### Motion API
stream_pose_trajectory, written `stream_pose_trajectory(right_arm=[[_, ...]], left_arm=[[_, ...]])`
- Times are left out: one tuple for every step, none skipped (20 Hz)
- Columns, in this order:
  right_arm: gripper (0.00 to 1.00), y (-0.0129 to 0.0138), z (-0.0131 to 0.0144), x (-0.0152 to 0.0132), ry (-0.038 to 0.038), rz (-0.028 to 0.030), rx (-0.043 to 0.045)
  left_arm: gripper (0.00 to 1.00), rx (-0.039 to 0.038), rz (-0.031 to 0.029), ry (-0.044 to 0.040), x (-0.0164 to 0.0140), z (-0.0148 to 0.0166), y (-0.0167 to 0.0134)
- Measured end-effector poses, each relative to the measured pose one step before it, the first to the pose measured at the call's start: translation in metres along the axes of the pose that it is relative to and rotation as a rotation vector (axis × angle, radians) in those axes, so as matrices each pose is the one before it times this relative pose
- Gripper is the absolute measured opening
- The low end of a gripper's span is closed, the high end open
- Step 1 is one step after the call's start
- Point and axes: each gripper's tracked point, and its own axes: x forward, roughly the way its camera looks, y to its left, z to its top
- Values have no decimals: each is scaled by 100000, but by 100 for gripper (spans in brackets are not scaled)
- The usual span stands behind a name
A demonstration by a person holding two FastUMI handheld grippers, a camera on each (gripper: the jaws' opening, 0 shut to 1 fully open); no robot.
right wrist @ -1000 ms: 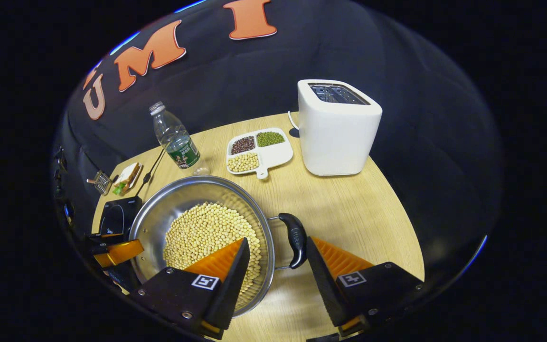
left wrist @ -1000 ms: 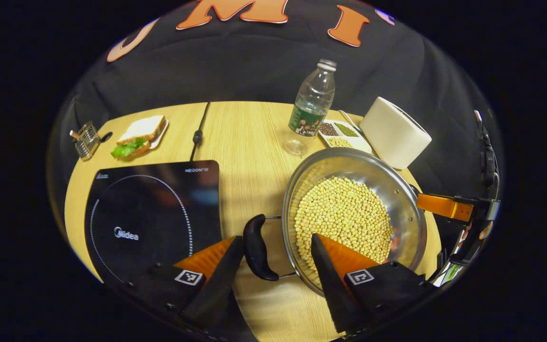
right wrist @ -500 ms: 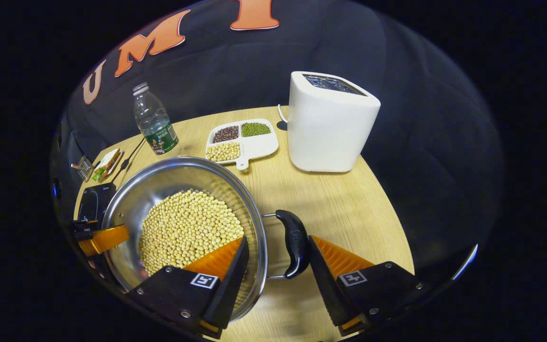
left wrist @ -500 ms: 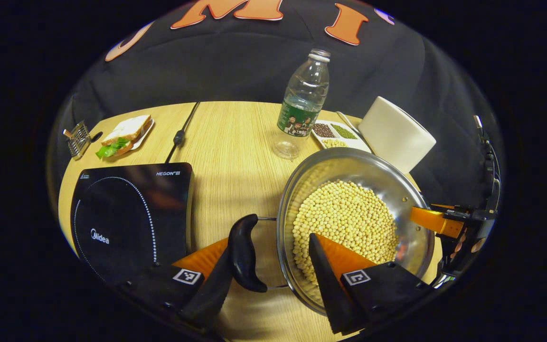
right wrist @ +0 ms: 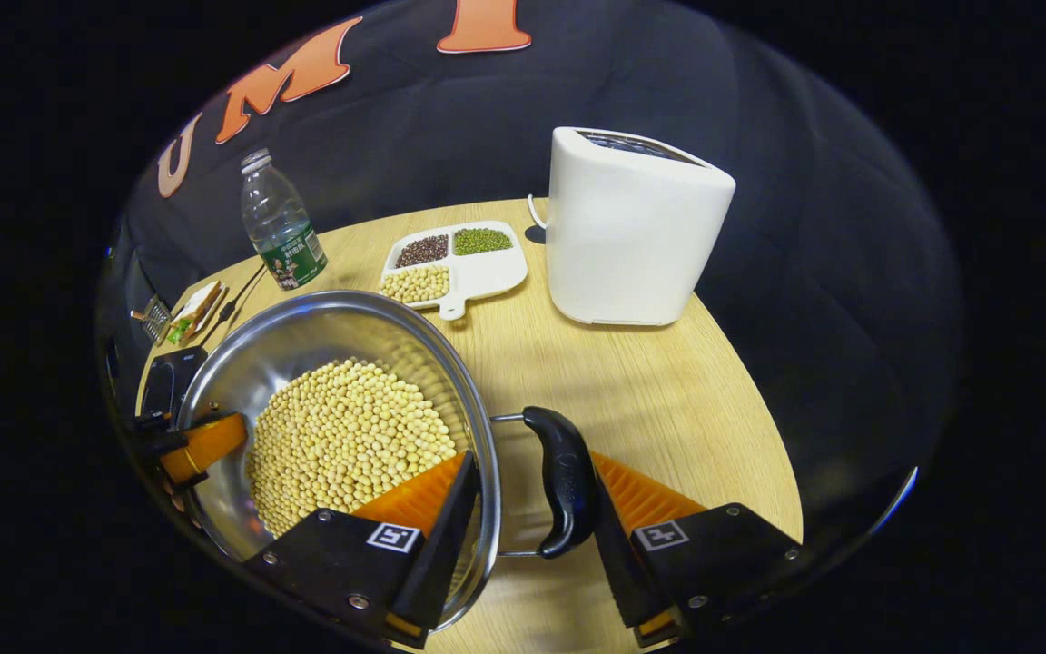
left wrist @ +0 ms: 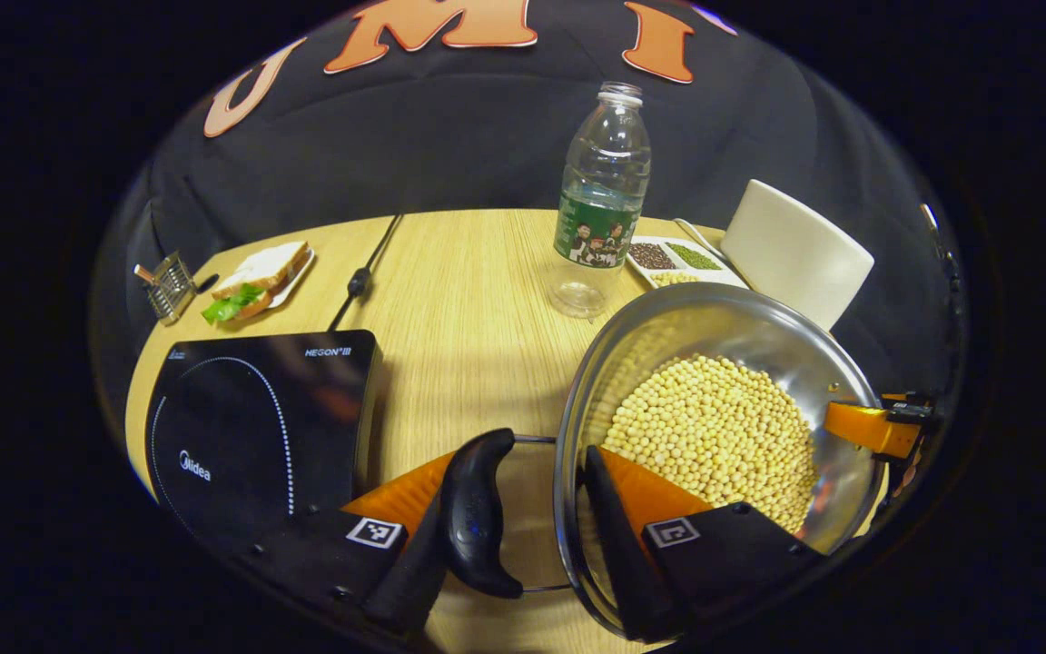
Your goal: First push the handle of the pot to place it horizontally, then grasp the pot with both hands and set it on the induction cooktop.
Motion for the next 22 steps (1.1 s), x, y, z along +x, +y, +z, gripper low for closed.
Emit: stream_pose_trajectory(right_arm=[[70, -78, -48, -116, -296, -240, -1112], [70, 220, -11, 30, -214, -279, -826], [69, -64, 67, -69, -561, -325, -550], [68, -56, 6, -112, -429, -469, -136], [67, -16, 102, 2, -696, -693, -812], [66, -101, 95, -108, -809, -651, -1062], [66, 1, 147, -378, -948, -557, -923], [66, 2, 224, -245, -864, -531, -741], [65, 140, 152, -301, -1177, 171, -373], [65, 132, 157, -151, -640, -16, -493], [65, 59, 171, -354, -1021, 116, -272], [65, -40, 275, -654, -1048, 290, -63], [65, 128, 505, -689, -1713, 417, 496], [65, 10, 322, -422, -1307, 319, 31], [65, 242, 499, -544, -1688, 171, -402], [60, 203, 406, -544, -1346, 115, -564], [64, 280, 444, -619, -1436, 317, -569], [64, 175, 307, -472, -583, 426, -439], [60, 288, 355, -646, -515, 328, 38], [64, 587, 498, -284, -1093, 549, -160], [64, 83, 141, -763, -628, 508, -535], [60, 211, 386, -688, -1176, 599, -482]], left_arm=[[84, 895, 399, -1316, 92, 159, 23], [84, 236, -50, -1459, 79, 200, -109], [84, 6, 91, -1763, 119, 243, 114], [83, -7, 491, -993, -60, 216, -19], [81, 374, 409, -1444, 54, -29, 39], [81, 858, -30, -1138, -114, 178, -15], [78, 203, -182, -521, 149, -81, -38], [80, -546, -602, -272, -287, 132, 22], [80, -48, -17, 150, -128, -58, 62], [78, 295, 184, -813, -327, 288, 169], [78, 1156, 646, -1247, -618, 433, 213], [77, 1085, 514, -1593, -637, 634, 250], [78, 1054, 383, -1630, -533, 544, 234], [78, 521, 268, -1733, -567, 668, 324], [78, 562, 353, -1418, -639, 429, 318], [78, -4, 207, -1271, -605, 536, 385], [78, -194, 235, -997, -569, 381, 417], [78, -329, 209, -1154, -539, 447, 419], [75, -209, 152, -688, -481, 421, 505], [77, -64, 313, -402, -569, 279, 552], [77, -17, 362, -998, -355, 391, 604], [77, -157, 652, -808, -506, 451, 667]])
